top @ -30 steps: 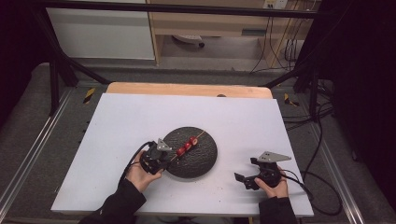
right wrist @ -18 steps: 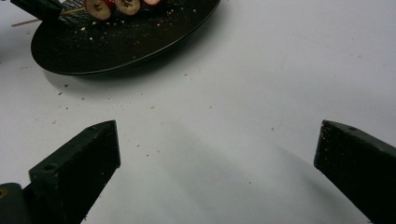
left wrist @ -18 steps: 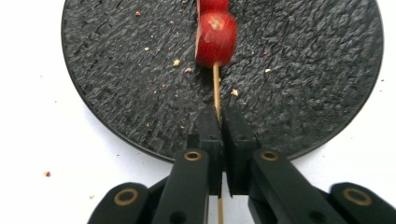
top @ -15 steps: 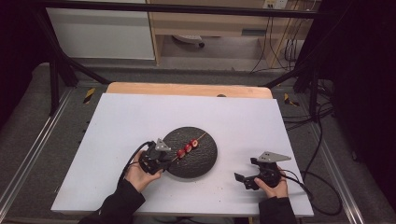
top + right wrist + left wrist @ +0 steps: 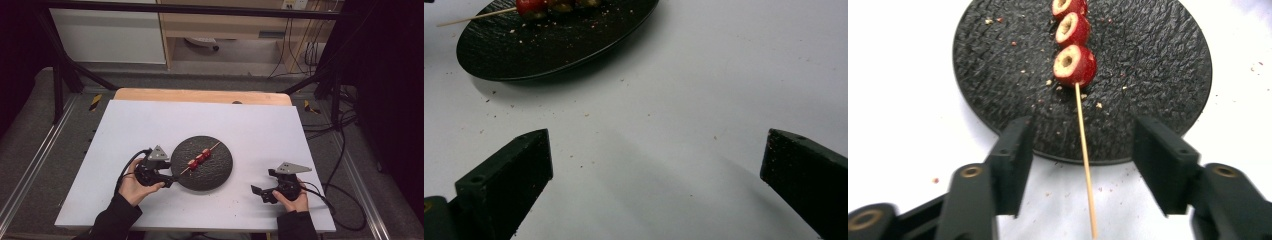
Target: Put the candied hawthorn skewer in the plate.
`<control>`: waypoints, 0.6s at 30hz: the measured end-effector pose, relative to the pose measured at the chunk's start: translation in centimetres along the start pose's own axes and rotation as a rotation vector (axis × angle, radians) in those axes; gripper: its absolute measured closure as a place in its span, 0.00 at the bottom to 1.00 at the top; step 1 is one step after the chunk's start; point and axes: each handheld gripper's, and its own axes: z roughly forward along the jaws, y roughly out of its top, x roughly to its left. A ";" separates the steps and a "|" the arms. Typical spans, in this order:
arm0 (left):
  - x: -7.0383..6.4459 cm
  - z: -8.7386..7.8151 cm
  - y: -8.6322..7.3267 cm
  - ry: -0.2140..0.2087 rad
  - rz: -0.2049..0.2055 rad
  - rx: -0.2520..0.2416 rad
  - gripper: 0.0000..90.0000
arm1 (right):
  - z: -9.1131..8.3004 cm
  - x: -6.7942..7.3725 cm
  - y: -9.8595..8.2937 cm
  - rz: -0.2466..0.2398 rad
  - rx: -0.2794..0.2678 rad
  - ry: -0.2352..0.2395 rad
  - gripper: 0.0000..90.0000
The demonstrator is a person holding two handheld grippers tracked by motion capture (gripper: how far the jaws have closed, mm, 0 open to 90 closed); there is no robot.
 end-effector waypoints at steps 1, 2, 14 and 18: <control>0.2 -0.2 -0.1 -0.003 -0.003 -0.008 0.42 | 0.0 0.0 0.0 0.000 0.000 0.000 0.01; 0.4 -0.5 -0.3 -0.004 0.000 -0.015 0.38 | 0.0 0.0 0.0 0.000 -0.001 0.000 0.01; 2.8 -2.8 -3.5 0.044 -0.051 -0.059 0.16 | -0.1 0.0 0.0 0.002 -0.001 0.000 0.01; 3.5 -3.1 -5.0 0.074 -0.078 -0.077 0.16 | -0.1 0.0 0.0 0.003 0.000 -0.001 0.01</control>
